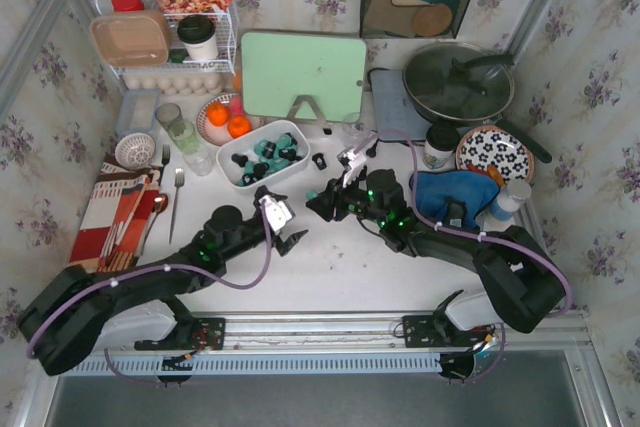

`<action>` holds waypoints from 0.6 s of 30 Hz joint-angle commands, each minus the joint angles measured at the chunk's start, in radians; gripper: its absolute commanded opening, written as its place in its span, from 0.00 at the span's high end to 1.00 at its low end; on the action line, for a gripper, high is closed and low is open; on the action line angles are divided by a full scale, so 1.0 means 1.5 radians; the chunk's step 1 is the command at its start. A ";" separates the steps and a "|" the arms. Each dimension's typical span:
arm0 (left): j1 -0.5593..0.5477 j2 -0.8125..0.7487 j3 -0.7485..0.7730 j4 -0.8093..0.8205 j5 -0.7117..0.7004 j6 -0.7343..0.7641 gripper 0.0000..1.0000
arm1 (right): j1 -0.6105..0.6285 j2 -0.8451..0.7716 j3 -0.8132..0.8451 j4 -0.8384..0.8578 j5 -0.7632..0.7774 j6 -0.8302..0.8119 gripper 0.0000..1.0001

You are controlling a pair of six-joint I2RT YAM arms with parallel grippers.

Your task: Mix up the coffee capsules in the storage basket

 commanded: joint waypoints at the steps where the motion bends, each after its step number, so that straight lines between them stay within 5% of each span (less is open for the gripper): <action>1: -0.008 0.061 0.030 0.124 -0.002 0.162 0.01 | -0.001 -0.008 -0.008 0.070 -0.047 0.041 0.74; 12: -0.057 0.127 0.090 0.157 0.002 0.174 0.13 | -0.001 -0.047 -0.022 0.079 -0.043 0.066 0.74; 15: -0.059 0.139 0.095 0.157 -0.006 0.169 0.27 | -0.001 -0.051 -0.025 0.085 -0.046 0.069 0.73; 18: -0.059 0.143 0.100 0.147 -0.028 0.160 0.54 | -0.001 -0.049 -0.026 0.093 -0.052 0.076 0.72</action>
